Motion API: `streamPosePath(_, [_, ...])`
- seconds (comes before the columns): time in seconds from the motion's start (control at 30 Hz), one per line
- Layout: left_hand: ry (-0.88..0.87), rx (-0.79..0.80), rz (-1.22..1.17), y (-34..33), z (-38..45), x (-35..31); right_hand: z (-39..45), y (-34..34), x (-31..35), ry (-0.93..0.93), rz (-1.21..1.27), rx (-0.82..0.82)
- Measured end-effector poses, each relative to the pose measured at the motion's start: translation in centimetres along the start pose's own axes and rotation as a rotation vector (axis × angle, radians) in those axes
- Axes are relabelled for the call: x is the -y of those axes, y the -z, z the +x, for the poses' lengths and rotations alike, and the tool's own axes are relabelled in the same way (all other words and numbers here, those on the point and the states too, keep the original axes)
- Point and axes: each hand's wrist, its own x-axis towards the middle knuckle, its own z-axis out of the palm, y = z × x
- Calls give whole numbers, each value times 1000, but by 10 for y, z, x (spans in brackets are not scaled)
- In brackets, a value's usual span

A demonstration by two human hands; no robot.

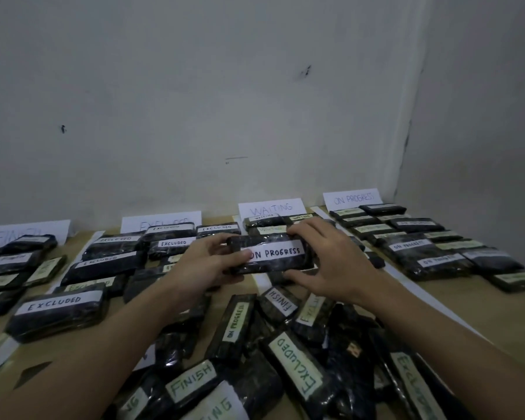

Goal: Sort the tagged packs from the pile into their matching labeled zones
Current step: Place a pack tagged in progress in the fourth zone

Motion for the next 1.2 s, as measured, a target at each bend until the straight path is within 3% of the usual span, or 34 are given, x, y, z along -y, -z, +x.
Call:
streamPosePath(0.23, [-90,60,26,-68,10,-8,-33,16,-7,-90,-165,-109])
streamPosePath(0.4, [-131,161,51,-126,17,-17,-60,55,-36,-178,-235,-35])
streamPosePath(0.67, [-299,388,570,-190,50,-13,-107,106,-95,-297,-445,167])
streamPosePath(0.93, [-616,556,1115,-228,65,6,-152,121,-168,-521,-492,341])
streamPosePath(1.2, [-590,621,1238,-243,73,16,-140,93,-191,-482,-426,595])
